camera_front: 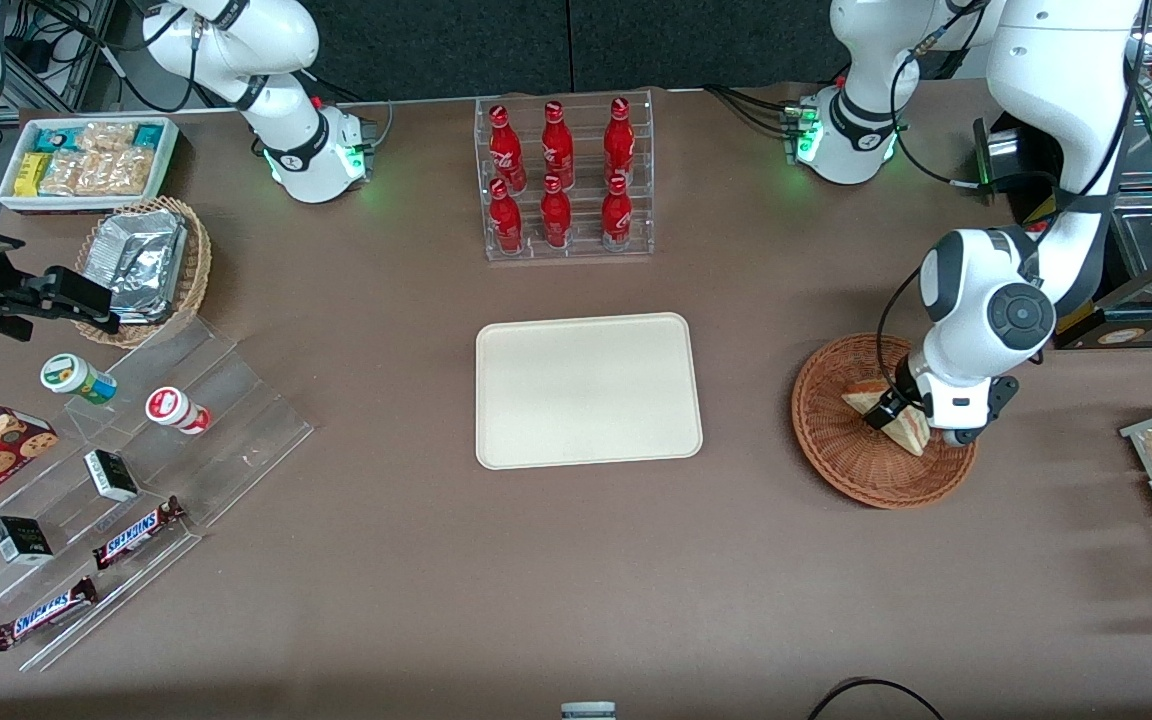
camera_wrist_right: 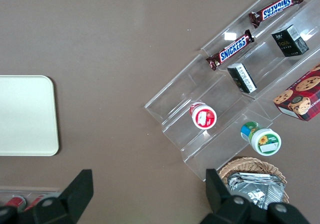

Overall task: Place sandwich from basket to tray
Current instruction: 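Lower the open left gripper over the wrapped sandwich in the basket, then close the left gripper on the sandwich and lift it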

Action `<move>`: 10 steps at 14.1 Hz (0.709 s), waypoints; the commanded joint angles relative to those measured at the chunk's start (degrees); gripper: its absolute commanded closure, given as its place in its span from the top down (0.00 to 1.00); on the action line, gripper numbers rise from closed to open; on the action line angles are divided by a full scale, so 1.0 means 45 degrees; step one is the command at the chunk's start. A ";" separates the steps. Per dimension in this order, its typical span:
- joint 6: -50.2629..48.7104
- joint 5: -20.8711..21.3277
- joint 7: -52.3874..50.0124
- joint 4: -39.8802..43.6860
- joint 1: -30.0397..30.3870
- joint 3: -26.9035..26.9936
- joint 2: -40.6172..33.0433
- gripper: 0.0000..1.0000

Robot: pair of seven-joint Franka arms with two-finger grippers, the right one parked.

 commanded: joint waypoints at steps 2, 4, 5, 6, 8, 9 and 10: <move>-0.0680 -0.0093 -0.0172 -0.0078 0.0049 -0.0058 -0.0013 0.13; -0.1013 0.0044 -0.0055 0.0155 -0.0009 -0.0039 0.0143 0.00; -0.1324 0.0122 -0.0035 0.0446 -0.0029 -0.0019 0.0240 0.00; -0.1637 0.0200 -0.0016 0.0720 0.0010 0.0001 0.0183 0.00; -0.2649 0.0491 0.0004 0.1499 -0.0009 0.0001 0.0182 0.00; -0.3274 0.0880 0.0004 0.1968 -0.0087 -0.0019 0.0221 0.00; -0.3783 0.1097 0.0023 0.2340 -0.0145 -0.0077 0.0202 0.00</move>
